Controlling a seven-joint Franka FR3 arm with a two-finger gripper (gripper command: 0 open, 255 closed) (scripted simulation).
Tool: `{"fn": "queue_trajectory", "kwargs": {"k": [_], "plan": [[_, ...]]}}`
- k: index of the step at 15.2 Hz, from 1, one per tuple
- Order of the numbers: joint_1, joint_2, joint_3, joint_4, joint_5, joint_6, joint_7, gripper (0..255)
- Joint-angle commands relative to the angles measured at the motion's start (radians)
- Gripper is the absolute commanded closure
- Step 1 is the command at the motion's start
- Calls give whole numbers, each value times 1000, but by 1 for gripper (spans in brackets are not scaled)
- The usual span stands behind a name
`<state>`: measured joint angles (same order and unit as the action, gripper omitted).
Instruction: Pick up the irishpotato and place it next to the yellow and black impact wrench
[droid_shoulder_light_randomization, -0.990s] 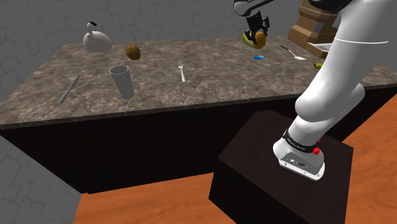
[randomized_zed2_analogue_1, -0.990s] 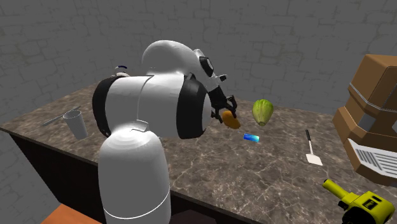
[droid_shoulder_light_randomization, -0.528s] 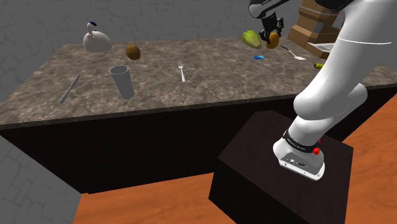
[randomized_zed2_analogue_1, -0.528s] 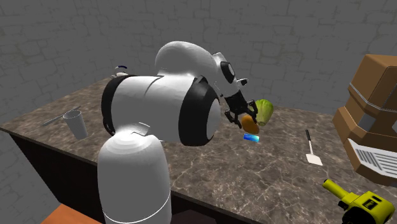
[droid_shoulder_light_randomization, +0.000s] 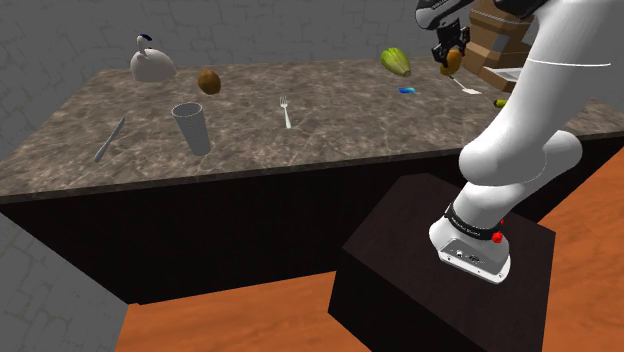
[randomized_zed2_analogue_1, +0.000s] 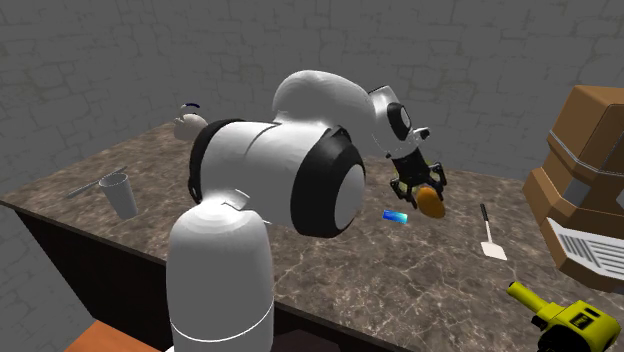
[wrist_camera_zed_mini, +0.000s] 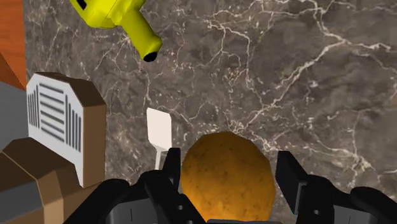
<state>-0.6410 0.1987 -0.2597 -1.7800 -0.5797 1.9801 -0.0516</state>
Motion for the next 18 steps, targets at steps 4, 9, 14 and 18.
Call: {"fn": "queue_trajectory", "kwargs": {"k": [4, 9, 14, 18], "plan": [[-75, 47, -42, 49, 20, 62, -105, 255], [-159, 123, -73, 137, 63, 112, -219, 255], [-217, 189, -86, 193, 94, 155, -281, 255], [-218, 204, -87, 163, 86, 196, -257, 255]]}}
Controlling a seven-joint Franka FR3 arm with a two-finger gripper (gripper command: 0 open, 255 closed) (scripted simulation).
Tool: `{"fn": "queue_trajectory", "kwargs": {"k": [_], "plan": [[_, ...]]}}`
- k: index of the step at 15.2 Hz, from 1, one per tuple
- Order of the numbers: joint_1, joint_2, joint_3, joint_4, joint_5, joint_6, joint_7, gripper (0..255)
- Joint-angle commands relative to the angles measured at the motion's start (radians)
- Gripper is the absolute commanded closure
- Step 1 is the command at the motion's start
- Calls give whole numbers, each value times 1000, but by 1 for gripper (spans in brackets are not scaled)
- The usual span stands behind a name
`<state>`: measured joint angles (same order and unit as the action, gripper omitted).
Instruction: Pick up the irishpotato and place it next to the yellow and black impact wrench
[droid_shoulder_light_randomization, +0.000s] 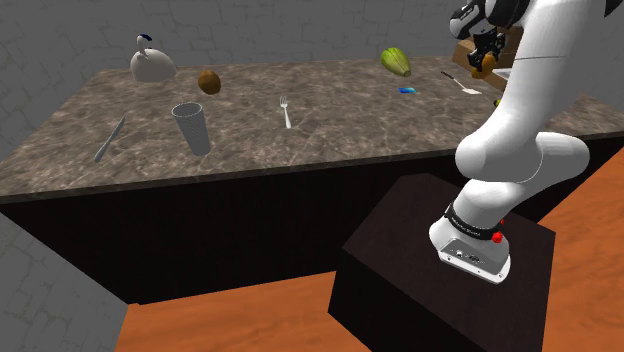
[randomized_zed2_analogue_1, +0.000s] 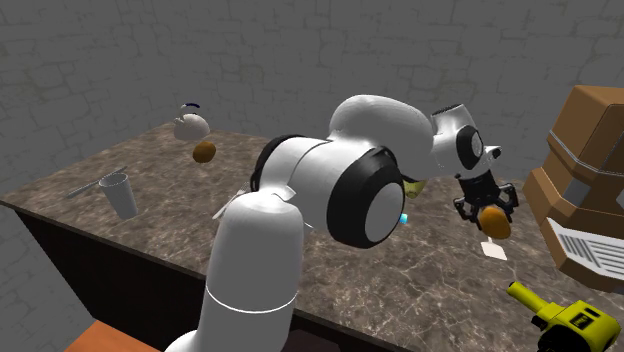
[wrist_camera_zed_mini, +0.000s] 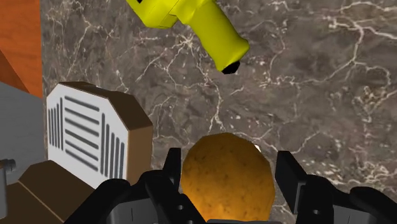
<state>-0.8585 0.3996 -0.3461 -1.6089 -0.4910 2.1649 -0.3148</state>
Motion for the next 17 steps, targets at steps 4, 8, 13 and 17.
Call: {"fn": "queue_trajectory", "kwargs": {"k": [4, 8, 13, 17], "plan": [[-1, 21, -2, -35, -10, 51, 29, 255], [-2, 42, -4, -58, -17, 89, 51, 255], [-4, 72, -6, -81, -27, 137, 80, 255], [-5, 99, -7, -96, -34, 173, 102, 255]]}}
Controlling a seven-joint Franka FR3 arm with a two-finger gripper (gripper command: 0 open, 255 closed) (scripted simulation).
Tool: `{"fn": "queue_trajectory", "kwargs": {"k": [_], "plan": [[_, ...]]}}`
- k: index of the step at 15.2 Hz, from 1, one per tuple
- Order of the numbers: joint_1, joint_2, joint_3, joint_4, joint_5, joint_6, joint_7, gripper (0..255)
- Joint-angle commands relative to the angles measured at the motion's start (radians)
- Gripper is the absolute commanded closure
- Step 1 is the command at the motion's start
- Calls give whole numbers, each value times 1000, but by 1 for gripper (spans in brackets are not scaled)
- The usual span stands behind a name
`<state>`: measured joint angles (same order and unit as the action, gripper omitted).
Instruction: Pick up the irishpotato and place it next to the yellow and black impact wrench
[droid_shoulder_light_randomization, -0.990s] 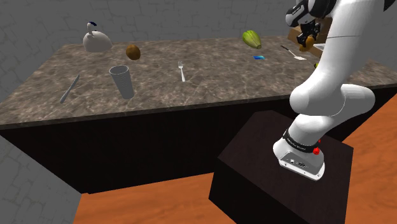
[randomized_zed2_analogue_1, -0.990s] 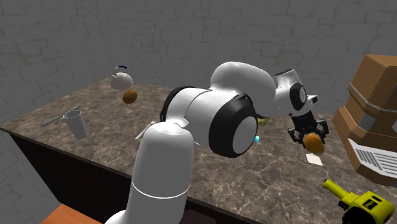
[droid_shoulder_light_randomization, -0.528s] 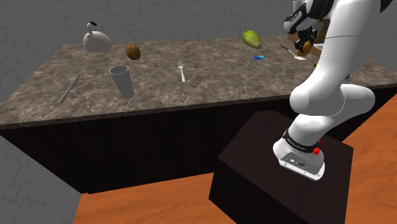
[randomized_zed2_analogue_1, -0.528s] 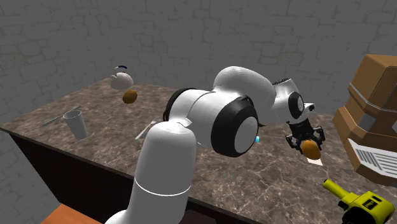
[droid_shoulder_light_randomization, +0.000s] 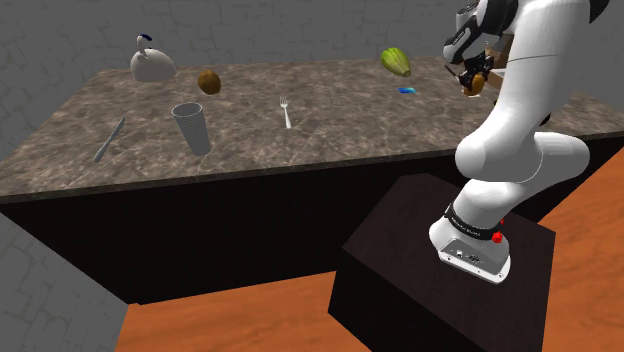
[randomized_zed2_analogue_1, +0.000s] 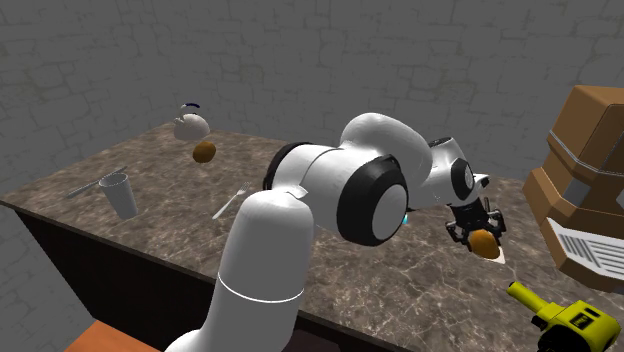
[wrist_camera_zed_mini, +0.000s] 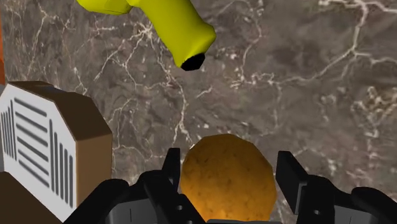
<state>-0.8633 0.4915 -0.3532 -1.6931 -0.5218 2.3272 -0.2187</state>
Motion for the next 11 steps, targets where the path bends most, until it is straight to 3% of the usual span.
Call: {"fn": "queue_trajectory", "kwargs": {"k": [1, 11], "plan": [[0, 14, -1, -14, -4, 20, 11, 255], [-1, 32, -2, -21, -9, 42, 25, 255]]}}
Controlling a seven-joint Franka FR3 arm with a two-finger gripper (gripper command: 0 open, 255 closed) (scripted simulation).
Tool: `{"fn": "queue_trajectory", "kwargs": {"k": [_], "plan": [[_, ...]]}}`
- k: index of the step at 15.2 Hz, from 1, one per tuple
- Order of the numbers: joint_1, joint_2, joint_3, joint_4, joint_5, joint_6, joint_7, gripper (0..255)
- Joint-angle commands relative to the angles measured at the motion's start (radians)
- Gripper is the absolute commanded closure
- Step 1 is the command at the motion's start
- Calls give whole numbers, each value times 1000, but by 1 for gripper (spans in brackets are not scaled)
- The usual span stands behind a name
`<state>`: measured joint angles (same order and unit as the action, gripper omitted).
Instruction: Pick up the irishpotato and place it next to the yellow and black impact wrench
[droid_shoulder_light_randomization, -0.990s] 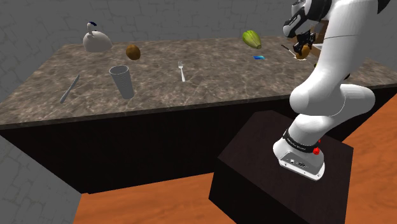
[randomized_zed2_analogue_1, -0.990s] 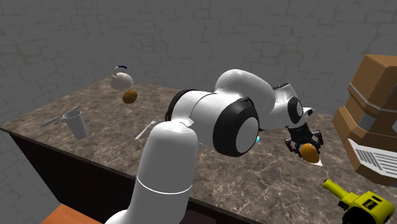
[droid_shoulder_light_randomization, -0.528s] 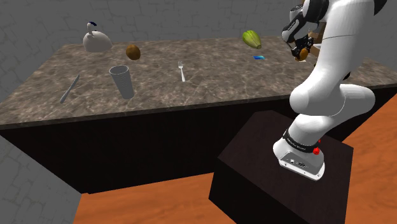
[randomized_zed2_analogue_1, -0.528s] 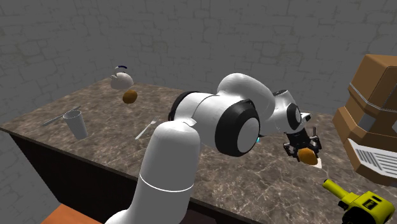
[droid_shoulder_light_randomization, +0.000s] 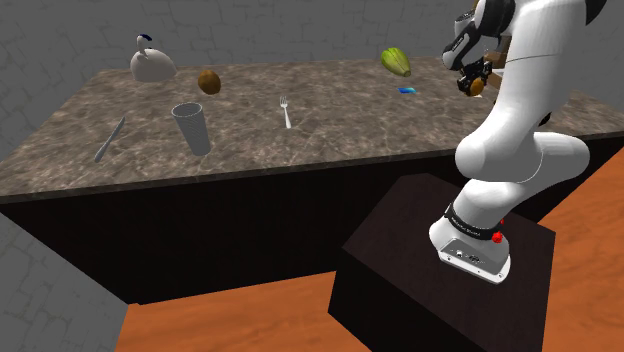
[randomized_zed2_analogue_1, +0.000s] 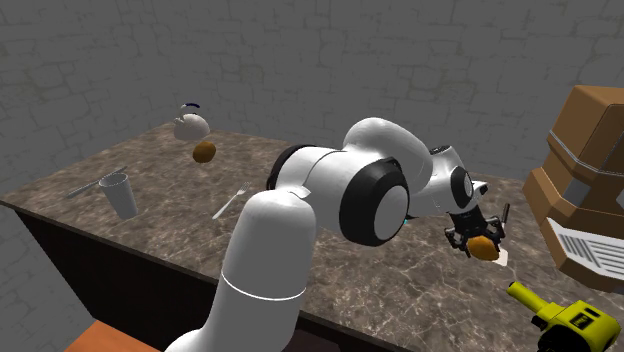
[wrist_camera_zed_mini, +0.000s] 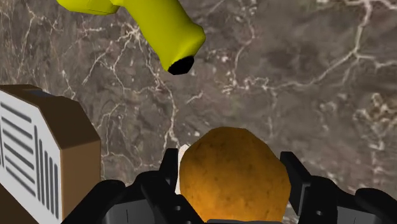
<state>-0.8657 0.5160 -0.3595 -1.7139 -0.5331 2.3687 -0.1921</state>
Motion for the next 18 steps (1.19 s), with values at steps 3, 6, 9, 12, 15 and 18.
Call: {"fn": "queue_trajectory", "kwargs": {"k": [3, 6, 9, 12, 15, 18], "plan": [[1, 6, 4, -4, 2, 2, -1, 0], [1, 8, 5, 0, 3, 0, -1, 0], [37, -60, 9, -12, -1, -68, 1, 0], [46, -77, 10, -13, -2, -87, 2, 0], [46, -77, 10, -12, -2, -87, 2, 0], [46, -77, 10, -12, -2, -87, 2, 0]]}}
